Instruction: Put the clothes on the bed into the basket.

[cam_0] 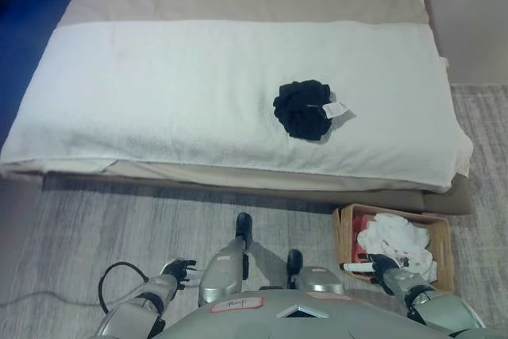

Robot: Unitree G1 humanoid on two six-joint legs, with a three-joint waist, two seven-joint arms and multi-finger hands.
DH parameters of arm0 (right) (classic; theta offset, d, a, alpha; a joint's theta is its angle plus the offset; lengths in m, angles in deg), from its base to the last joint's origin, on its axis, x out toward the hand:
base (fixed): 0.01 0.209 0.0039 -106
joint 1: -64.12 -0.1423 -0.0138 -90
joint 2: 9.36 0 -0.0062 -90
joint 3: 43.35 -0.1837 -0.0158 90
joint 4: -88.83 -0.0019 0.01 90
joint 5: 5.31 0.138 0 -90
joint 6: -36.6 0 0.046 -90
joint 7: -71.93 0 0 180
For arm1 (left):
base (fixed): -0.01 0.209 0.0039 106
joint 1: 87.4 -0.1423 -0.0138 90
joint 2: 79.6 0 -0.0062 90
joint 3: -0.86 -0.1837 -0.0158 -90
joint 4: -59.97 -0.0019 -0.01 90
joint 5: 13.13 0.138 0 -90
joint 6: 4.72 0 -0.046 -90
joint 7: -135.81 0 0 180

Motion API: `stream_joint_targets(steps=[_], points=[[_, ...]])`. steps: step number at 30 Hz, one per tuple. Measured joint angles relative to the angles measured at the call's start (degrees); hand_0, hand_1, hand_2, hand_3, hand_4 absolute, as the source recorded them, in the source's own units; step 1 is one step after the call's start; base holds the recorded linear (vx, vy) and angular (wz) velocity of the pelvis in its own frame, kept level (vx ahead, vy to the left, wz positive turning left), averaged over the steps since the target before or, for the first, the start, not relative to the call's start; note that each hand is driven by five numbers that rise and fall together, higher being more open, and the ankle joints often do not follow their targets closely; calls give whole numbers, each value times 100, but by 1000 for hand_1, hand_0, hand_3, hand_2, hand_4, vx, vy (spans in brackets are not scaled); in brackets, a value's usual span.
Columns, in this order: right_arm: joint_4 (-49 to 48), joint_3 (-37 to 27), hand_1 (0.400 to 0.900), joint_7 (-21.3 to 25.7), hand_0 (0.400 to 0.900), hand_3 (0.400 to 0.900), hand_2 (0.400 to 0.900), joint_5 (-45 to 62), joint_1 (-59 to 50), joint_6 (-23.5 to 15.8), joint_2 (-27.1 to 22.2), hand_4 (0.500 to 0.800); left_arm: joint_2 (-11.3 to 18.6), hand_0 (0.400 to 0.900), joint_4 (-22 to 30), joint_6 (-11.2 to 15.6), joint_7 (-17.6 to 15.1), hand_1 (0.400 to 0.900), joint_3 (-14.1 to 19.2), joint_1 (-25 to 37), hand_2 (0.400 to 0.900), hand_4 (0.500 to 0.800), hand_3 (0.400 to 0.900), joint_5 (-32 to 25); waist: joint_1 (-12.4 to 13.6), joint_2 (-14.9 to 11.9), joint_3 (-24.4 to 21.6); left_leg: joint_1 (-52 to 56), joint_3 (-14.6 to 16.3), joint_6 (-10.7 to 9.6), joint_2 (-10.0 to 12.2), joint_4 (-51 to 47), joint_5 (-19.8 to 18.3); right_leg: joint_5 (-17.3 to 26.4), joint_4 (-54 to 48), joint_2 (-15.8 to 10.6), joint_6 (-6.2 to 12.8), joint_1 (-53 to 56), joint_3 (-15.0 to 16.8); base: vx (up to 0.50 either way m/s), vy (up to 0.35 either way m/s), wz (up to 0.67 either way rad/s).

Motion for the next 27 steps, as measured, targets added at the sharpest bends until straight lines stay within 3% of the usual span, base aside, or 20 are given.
stream_joint_targets(steps=[3, 7, 11, 15, 19, 22, 24, 27], points=[[6, -12, 900, -76, 900, 900, 900, -1, -27, 3, 193, 800, 154, 900, 17, 0, 4, 900, 35, 200, 900, 800, 900, 1, -10, -349, 14, 127, 178, 219, -290, 4, -65, -63, 30, -334, 187, 115, 154, 266, 206, -19], [19, -16, 900, -119, 900, 900, 900, -7, -41, 3, 348, 800, 266, 900, 49, 21, 0, 900, 23, 469, 900, 800, 900, 3, 3, -590, -120, 182, 350, 392, -543, 152, -344, -247, 197, -629, 460, 86, 292, 229, 220, -23], [5, -15, 900, -212, 900, 900, 900, -9, -77, 5, 424, 800, 297, 900, 50, 12, 2, 900, 22, 528, 900, 800, 900, 4, -9, -694, -300, 168, 481, 509, -595, 228, -575, -296, 507, -700, 529, -83, 399, 205, 229, -19], [-1, -10, 900, -220, 900, 900, 900, -9, -90, 39, 439, 800, 308, 900, 24, 0, 6, 900, 19, 550, 900, 800, 900, 5, -14, -795, -404, 226, 590, 668, -483, 214, -591, -281, 1248, -620, 591, -471, 486, 143, 209, -5], [-16, 32, 900, -216, 900, 900, 900, -9, -103, 46, 459, 800, 408, 900, -14, 3, 6, 900, -14, 510, 900, 800, 900, 3, -11, -958, -434, 366, 570, 758, -495, 272, -711, -233, 2627, -583, 729, -1026, 476, 108, 173, 6], [-66, 109, 900, -215, 900, 900, 900, -7, -150, 28, 473, 800, 509, 900, -12, -14, 2, 900, -43, 528, 900, 800, 900, 1, -11, -976, -403, 577, 370, 1000, -499, 136, -758, -338, 3502, -597, 802, -1411, 480, 141, 77, 21], [-119, 229, 900, -216, 900, 900, 900, -6, -199, 25, 498, 800, 603, 900, -13, -15, -1, 900, -44, 535, 900, 800, 900, 1, 0, -989, -377, 664, 335, 1084, -501, 76, -739, -457, 3160, -586, 732, -1499, 363, 112, -2, 18], [-245, 233, 900, -202, 900, 900, 900, -5, -369, 15, 489, 800, 612, 900, -32, -22, -5, 900, -62, 539, 900, 800, 900, -1, 3, -902, -244, 788, 274, 1094, -519, 55, -718, -381, 1793, -590, 772, -1580, 124, 101, -69, 18]])
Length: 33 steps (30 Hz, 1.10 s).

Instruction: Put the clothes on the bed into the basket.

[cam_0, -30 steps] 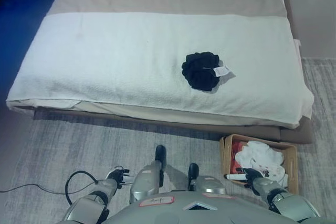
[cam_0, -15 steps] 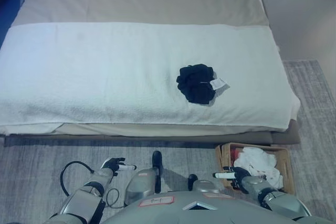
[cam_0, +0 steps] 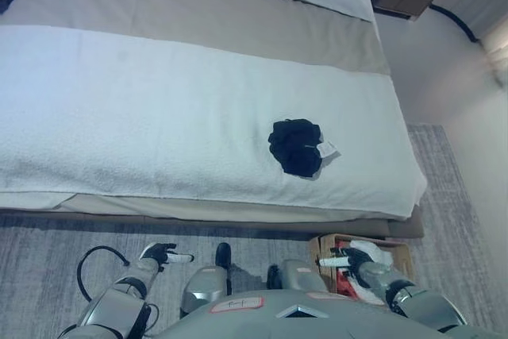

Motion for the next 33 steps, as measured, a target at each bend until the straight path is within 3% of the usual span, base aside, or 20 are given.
stream_joint_targets(steps=[3, 5, 9, 12, 16, 21, 25, 26, 33], points=[[-327, 1, 900, 7, 900, 900, 900, -1, -166, 6, -10, 800, -11, 900, -81, 4, 0, 900, 6, 46, 900, 800, 900, -5, -9, 60, 272, 142, -15, -113, -85, -14, -60, 497, -979, -123, 167, -190, 39, 102, -119, 25], [-499, -10, 900, 16, 900, 900, 900, -1, -186, 8, -15, 800, -12, 900, -103, 5, -4, 900, 96, 42, 900, 800, 900, -11, -16, 37, 369, 238, -90, -133, -204, -45, -62, 814, -1177, -256, 164, -265, 53, 110, -137, 34], [-642, -43, 900, 32, 900, 900, 900, -1, -148, 12, -118, 800, -9, 900, -94, 25, 2, 900, 242, -44, 900, 800, 900, -12, -9, -3, 373, 395, -338, -272, -361, -53, -181, 960, -1307, -281, 26, 76, 56, 175, -203, 19], [-1175, -82, 900, 48, 900, 900, 900, -7, -209, 23, -563, 800, -54, 900, -81, 28, 16, 900, 317, -323, 900, 800, 900, -4, -19, 33, 342, 545, -405, -376, -371, -52, -230, 1784, -1767, -293, -131, 413, -7, 168, -198, 10], [-1921, -50, 900, 173, 900, 900, 900, -111, -640, -29, -1781, 800, -342, 900, 32, 31, 87, 900, 318, -589, 900, 800, 900, 13, -163, 432, 93, 564, -433, -555, -121, -52, -332, 1768, -1792, -65, -181, 476, -124, 78, -121, 7], [-2272, 77, 900, 359, 900, 900, 900, -164, -1884, -66, -2778, 800, -506, 900, 110, 105, 126, 900, 299, -590, 900, 800, 900, 14, -168, 521, 35, 598, -443, -635, 77, -52, -372, 1669, -1818, 135, -329, 534, -177, 57, -83, 0], [-2265, 677, 900, 452, 900, 900, 900, -247, -2957, -167, -2863, 800, -577, 900, 117, 137, 122, 900, 175, -593, 900, 800, 900, 7, -144, 526, 0, 549, -446, -734, 188, -55, -440, 1580, -1817, 250, -425, 518, -199, 26, -60, 0], [-2165, 1102, 900, 445, 900, 900, 900, -268, -3310, -163, -2858, 800, -584, 900, 115, 148, 118, 900, 154, -612, 900, 800, 900, -4, -149, 542, -13, 524, -435, -742, 204, -52, -438, 1576, -1816, 269, -430, 474, -176, -5, -49, 3], [-1390, 1760, 900, 456, 900, 900, 900, -329, -4306, -217, -2514, 800, -597, 900, 122, 154, 65, 900, -50, -596, 900, 800, 900, -222, 135, 727, -88, 94, -524, -837, 252, 59, -367, 1674, -1791, 310, -559, 96, -282, -36, -37, 11]])
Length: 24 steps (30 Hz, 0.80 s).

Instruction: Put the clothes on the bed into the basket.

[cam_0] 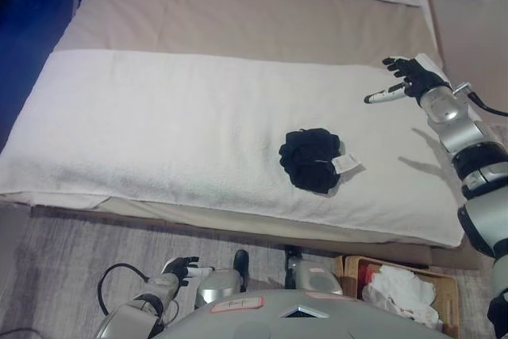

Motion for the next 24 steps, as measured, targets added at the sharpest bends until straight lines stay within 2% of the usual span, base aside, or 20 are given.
stream_joint_targets(steps=[8, 18, 24], points=[[922, 148, 900, 14, 900, 900, 900, 8, -614, 54, 240, 800, -2, 900, 48, 15, 2, 900, -229, -15, 900, 800, 900, -226, 208, 363, 378, -552, -228, -161, -29, 85, 118, 64, 5, -51, -72, -402, -225, -38, -14, 20], [1296, 149, 900, 52, 900, 900, 900, 53, -1250, 92, 239, 800, -3, 900, 486, 127, 26, 900, -425, -30, 900, 800, 900, -436, 377, 763, 1123, -1032, -589, -286, -37, 65, 309, 91, 8, -100, -91, -735, -614, -32, -5, 20], [1434, 135, 900, 79, 900, 900, 900, 64, -1285, 109, 202, 800, -1, 900, 782, 126, 68, 900, -439, -44, 900, 800, 900, -435, 657, 1016, 1311, -1109, -665, -307, -67, 61, 342, 91, 9, -140, -92, -766, -702, -12, 11, 15]])
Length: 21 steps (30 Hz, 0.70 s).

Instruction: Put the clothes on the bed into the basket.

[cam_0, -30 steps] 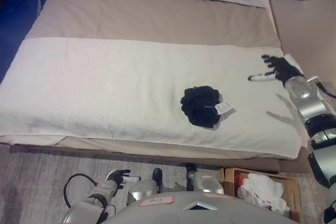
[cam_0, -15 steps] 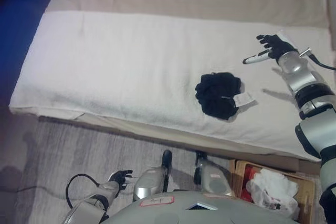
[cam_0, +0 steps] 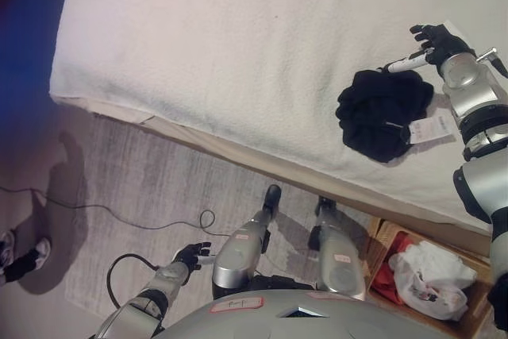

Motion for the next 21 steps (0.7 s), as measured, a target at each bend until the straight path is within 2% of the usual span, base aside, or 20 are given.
stream_joint_targets(steps=[4, 21], points=[[97, -112, 900, 6, 900, 900, 900, 48, -3, 13, 10, 800, -1, 900, 137, 8, 8, 900, -94, 6, 900, 800, 900, 0, 3, 103, 48, -60, -83, -66, -47, 0, 46, 0, 0, -63, 0, 2, -151, 6, 36, 7], [216, -634, 900, 55, 900, 900, 900, 294, 511, 122, 708, 800, -1, 900, 115, -5, 2, 900, -111, 224, 900, 800, 900, 3, -23, 103, 48, 125, -48, -53, -100, 0, 56, 0, 2, -116, 5, 174, -111, 11, 23, -4]])
